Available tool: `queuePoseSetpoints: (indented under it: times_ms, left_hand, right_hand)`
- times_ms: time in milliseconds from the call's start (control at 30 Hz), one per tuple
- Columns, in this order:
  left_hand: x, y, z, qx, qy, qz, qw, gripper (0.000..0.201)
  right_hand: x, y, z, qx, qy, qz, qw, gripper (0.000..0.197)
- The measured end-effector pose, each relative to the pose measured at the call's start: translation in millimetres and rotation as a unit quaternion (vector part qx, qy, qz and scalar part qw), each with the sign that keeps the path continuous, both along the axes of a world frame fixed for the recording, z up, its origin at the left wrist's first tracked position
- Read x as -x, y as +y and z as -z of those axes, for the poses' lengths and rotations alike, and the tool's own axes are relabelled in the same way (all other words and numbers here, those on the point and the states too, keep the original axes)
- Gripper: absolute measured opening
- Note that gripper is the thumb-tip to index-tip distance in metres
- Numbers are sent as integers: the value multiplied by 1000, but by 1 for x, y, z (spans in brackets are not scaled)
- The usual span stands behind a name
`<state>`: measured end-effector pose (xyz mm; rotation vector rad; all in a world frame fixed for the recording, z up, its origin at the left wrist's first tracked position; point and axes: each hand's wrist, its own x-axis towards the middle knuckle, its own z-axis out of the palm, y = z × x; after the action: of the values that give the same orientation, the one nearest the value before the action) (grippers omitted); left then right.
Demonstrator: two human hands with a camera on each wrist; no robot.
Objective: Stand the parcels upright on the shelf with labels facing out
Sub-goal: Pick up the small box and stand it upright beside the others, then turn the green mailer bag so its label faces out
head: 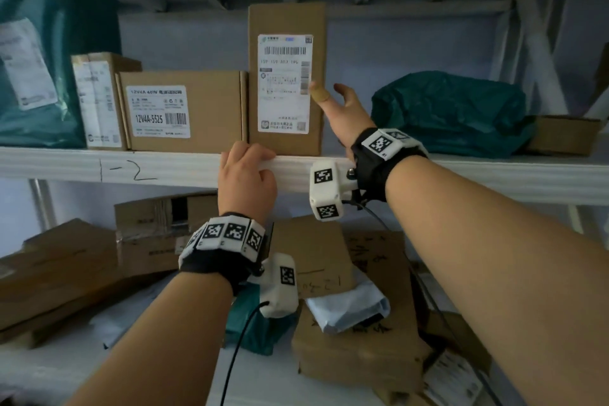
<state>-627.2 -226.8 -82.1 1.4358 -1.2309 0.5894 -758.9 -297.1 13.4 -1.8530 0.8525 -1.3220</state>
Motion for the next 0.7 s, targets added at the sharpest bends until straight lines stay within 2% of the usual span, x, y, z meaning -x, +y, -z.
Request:
queuePoseSetpoints:
  times_ms: [100,167,233,300,333,400,467,533,600,700]
  left_hand:
    - [11,6,-6,-34,26,-31,999,30]
    - [21,11,-15,-86,25,-70,993,26]
    - [41,17,-32,-122,13,-86,989,22]
    - [71,20,-51,-159,-21,-41,986,21]
    - [89,19,-62,-187,-45,-9,981,22]
    - [116,14,-82,-244,-77,43,966,21]
    - [135,3,-102,-277,-59,89,955,20]
    - [148,-9,-118,-308,-36,136,941,16]
    - [159,-24,-131,-340,-12,162,926,8]
    - [166,-48,-144,-369,69,195,906,21]
  right_hand:
    - [9,-1,1,-13,8,-26,1000,77]
    - [18,0,0,-21,14,-47,999,74]
    - [32,1,-4,-17,26,-58,998,52]
    - [47,0,-13,-13,32,-61,998,18]
    - [56,0,-20,-7,33,-59,998,14]
    - [74,-2,-35,27,46,-29,998,19]
    - [99,-3,-49,84,87,49,991,25]
    - [125,-12,-58,127,147,149,970,33]
    - [152,-24,-59,148,211,242,935,34]
    - [186,-44,-52,120,278,314,900,50]
